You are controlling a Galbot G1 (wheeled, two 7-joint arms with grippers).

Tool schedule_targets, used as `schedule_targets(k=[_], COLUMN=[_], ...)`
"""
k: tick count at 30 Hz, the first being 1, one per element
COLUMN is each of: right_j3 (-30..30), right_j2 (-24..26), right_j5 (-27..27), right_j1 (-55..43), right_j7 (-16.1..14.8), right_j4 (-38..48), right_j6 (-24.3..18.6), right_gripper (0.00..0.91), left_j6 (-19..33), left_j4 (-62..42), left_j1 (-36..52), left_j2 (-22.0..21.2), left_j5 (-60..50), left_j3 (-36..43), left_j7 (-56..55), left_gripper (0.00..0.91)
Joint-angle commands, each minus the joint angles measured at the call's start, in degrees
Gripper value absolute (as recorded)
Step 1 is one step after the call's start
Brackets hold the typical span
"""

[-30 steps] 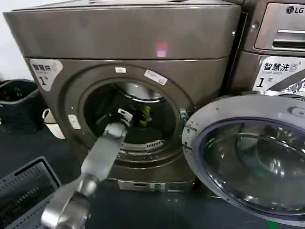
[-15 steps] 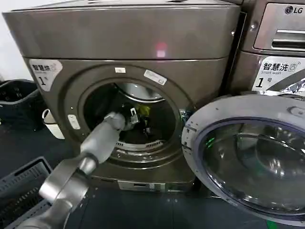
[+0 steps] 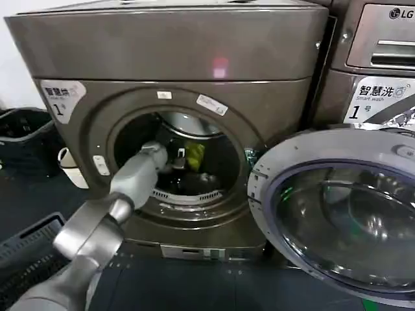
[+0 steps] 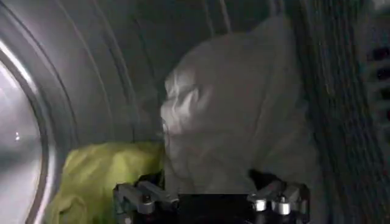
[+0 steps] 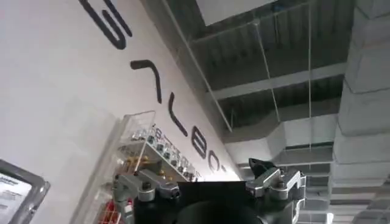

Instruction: Grasp the clothes from the dryer.

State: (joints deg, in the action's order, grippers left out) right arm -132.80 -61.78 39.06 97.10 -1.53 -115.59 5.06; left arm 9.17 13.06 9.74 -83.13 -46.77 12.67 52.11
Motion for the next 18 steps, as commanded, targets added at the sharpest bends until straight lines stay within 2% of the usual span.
schedule_targets(k=[1,18], right_j3=[0.2,1.1], right_j2=[-0.1,-0.3], right_j5=[-0.1,-0.8], right_j1=[-0.1,-0.6], right_j7=[0.0,-0.1], right_j4=[-0.1,-0.2], right_j6=[0.0,-0.2], right_gripper=[0.907,0.907], left_j6=[-2.6,-3.3], left_j4=[-1.8,-2.3], left_j1=[0.7,-1.3], left_j2=[-0.4,-0.9], left_j5=[-3.2,-2.0], left_j3=[0.8,0.7], left_j7=[-0.7,-2.4], left_gripper=[0.907,0.907])
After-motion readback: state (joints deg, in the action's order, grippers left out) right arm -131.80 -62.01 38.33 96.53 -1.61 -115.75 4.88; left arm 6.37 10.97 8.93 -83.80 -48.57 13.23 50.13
